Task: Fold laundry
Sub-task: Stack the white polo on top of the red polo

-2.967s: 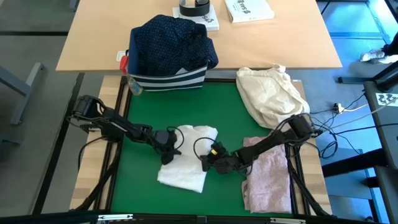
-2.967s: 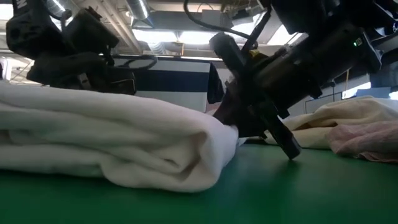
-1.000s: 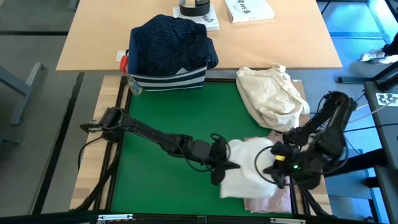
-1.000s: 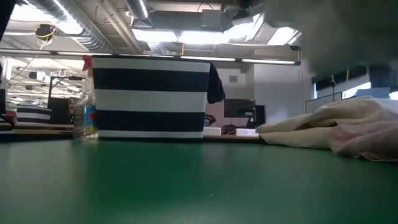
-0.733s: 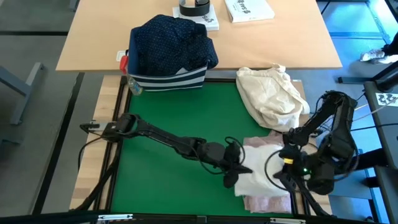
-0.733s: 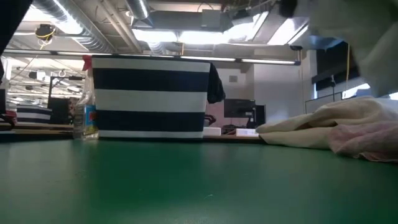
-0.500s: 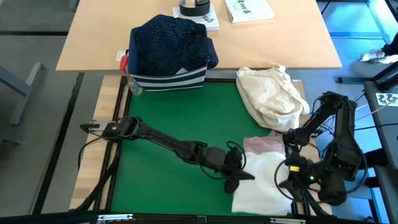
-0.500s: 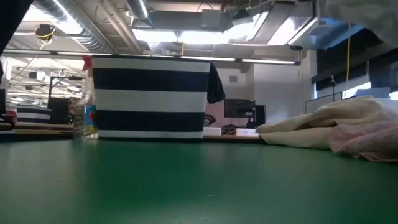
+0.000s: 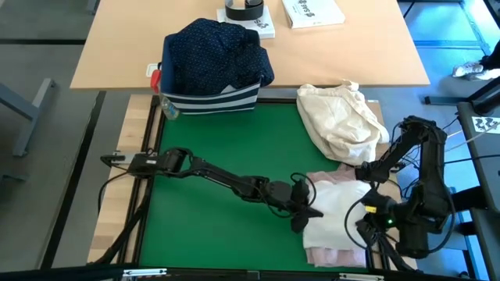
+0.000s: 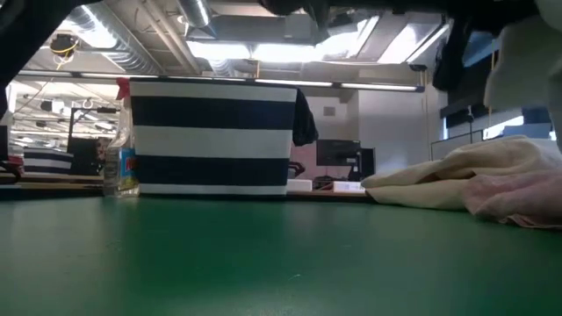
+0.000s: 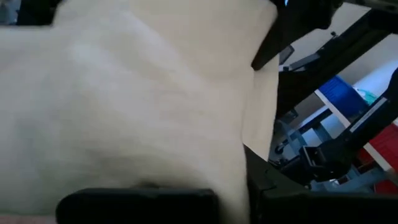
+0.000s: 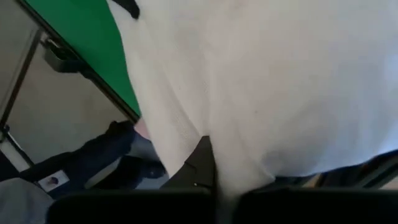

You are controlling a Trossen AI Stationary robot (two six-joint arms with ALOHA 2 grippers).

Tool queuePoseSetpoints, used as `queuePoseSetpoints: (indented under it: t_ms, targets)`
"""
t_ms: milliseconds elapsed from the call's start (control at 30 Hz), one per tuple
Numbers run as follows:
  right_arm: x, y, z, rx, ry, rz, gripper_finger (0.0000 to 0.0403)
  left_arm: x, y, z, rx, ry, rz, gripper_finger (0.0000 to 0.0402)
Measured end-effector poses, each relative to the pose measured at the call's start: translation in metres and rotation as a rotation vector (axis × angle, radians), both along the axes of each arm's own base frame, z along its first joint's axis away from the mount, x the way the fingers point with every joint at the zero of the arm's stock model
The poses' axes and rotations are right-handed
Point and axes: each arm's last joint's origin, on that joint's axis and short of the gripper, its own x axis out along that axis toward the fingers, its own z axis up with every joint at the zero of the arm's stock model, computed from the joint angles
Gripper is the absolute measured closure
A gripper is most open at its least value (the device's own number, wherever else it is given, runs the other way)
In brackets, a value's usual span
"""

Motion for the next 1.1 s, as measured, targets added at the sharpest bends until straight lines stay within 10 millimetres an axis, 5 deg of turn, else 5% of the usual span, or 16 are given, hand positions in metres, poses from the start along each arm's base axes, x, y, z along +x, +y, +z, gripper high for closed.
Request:
queuePoseSetpoints:
  t_ms: [633, 900, 1100]
  targets:
    - [-0.004, -0.008, -0.084, -0.145, 0.111, -0.039, 0.0389, 0.003, 0.006, -0.014, 0.249, -0.003, 0.099, 0.0383]
    - [-0.01, -0.008, -0.099, -0.116, 0.299, -0.007, 0.0378, 0.002, 0.006, -0.012, 0.286, -0.003, 0.099, 0.0308]
    - [-0.01, -0.011, -0.098, -0.139, 0.267, -0.016, 0.0296, -0.001, 0.004, -0.001, 0.26, -0.001, 0.026, 0.0251]
